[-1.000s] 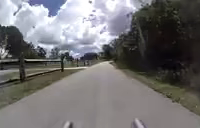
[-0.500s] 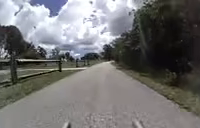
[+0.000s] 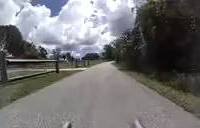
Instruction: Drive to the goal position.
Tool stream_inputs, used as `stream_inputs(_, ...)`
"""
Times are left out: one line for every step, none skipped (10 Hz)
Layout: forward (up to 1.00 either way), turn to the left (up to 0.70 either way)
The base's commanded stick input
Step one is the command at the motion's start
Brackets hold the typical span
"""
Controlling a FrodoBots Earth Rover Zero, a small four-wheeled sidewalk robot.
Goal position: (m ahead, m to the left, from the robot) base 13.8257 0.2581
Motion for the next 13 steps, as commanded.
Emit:
stream_inputs(0.70,0.01)
stream_inputs(0.70,0.01)
stream_inputs(0.70,0.01)
stream_inputs(0.70,0.01)
stream_inputs(0.70,0.01)
stream_inputs(0.70,0.01)
stream_inputs(0.70,0.01)
stream_inputs(0.70,0.01)
stream_inputs(0.70,0.01)
stream_inputs(0.70,0.01)
stream_inputs(0.70,0.01)
stream_inputs(0.70,0.01)
stream_inputs(0.70,0.01)
